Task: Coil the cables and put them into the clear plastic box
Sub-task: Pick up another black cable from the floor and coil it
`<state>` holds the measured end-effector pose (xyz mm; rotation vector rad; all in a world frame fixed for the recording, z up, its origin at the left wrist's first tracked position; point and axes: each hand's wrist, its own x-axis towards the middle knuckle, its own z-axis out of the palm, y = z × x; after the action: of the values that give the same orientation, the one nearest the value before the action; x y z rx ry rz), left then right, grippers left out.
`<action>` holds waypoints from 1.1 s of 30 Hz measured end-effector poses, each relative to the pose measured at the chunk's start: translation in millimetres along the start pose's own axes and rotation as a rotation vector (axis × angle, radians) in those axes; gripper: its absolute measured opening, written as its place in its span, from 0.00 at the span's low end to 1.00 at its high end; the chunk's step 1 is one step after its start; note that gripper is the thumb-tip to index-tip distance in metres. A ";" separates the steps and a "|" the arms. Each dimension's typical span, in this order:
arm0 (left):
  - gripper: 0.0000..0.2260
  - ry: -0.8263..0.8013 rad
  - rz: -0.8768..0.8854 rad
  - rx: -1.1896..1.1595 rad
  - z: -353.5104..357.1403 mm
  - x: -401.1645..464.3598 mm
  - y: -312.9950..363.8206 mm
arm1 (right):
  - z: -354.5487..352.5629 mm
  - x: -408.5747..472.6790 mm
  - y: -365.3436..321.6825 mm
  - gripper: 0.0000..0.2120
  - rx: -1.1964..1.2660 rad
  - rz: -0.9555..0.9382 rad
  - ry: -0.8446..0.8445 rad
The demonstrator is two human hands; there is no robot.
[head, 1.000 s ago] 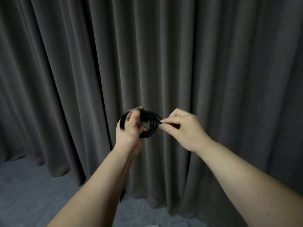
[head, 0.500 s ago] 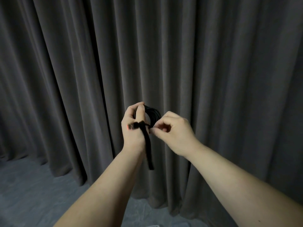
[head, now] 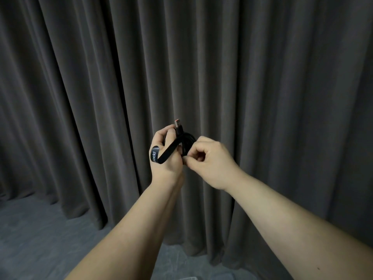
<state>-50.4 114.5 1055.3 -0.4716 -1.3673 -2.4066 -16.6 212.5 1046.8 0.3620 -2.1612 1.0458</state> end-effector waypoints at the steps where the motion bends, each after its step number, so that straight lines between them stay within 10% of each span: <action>1: 0.07 0.001 0.000 0.004 0.2 0.4 0.0 | 0.3 -0.1 -0.3 0.15 -0.018 -0.009 -0.005; 17: 0.08 -0.058 -0.102 0.067 -5.7 4.0 6.4 | -5.0 2.3 -5.2 0.03 -0.133 -0.189 -0.097; 23: 0.08 -0.212 -0.153 0.219 -9.4 4.5 10.8 | -29.2 14.3 -12.4 0.22 0.142 -0.171 -0.007; 33: 0.14 -0.244 -0.247 0.142 -10.6 5.5 21.1 | -21.8 8.4 6.7 0.05 0.056 -0.107 0.125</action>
<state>-47.2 94.4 1068.5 -0.6055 -1.7827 -2.4827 -15.8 233.9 1058.2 0.4228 -1.9832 1.0428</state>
